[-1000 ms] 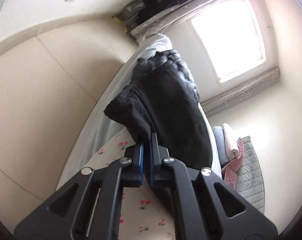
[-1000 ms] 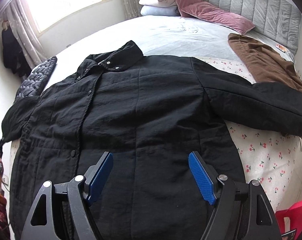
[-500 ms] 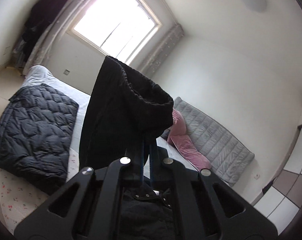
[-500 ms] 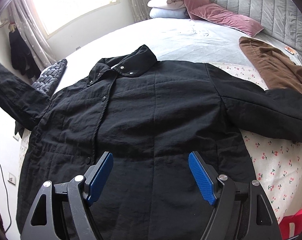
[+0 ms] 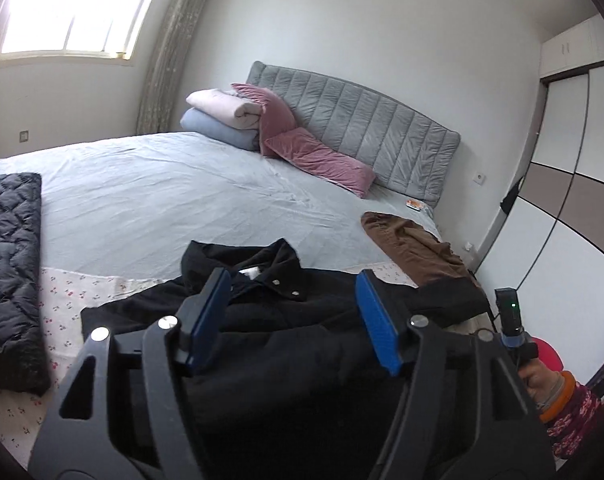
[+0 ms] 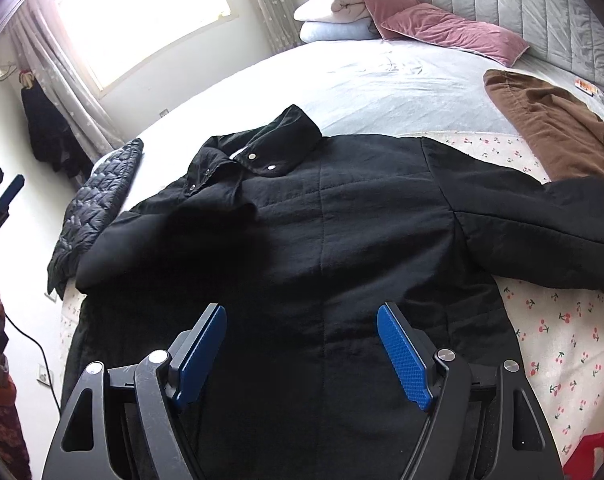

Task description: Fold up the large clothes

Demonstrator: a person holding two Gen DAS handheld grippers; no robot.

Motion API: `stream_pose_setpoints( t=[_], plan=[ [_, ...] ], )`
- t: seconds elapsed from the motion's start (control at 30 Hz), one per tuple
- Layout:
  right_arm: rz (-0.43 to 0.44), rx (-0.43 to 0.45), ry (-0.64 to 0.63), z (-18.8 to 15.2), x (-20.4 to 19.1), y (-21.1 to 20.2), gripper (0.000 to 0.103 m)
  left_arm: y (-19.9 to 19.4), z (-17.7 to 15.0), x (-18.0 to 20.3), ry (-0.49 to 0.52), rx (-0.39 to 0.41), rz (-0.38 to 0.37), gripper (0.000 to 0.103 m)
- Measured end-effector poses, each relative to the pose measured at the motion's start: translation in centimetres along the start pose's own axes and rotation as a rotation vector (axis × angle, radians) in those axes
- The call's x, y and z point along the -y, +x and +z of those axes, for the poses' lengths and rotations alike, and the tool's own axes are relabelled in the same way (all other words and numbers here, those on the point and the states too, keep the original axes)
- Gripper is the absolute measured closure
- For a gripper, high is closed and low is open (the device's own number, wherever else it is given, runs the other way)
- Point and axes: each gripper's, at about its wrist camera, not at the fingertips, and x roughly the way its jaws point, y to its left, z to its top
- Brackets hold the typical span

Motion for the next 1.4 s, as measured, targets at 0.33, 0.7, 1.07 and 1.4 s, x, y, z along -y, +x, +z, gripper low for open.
stream_pose_setpoints(
  t=[0.33,0.7,1.07,1.4],
  plan=[
    [0.129,-0.122,0.117,4.3,-2.6,8.3,0.024,7.0,-5.3,-15.9,-0.244,-0.261,0.323,0.037],
    [0.051,-0.138,0.109,6.3,-6.3,18.1,0.092,13.4,-9.3,-22.0,-0.556,-0.339,0.189,0.082],
    [-0.246,0.118,-0.155,9.2,-10.0,16.3,0.085,8.8,-9.3,-14.1,-0.292,-0.076,0.491,0.064],
    [-0.204,0.071,-0.200,3.6,-10.1,18.7,0.055,11.1,-13.8,-10.5,-0.155,-0.241,0.347,0.057]
  ],
)
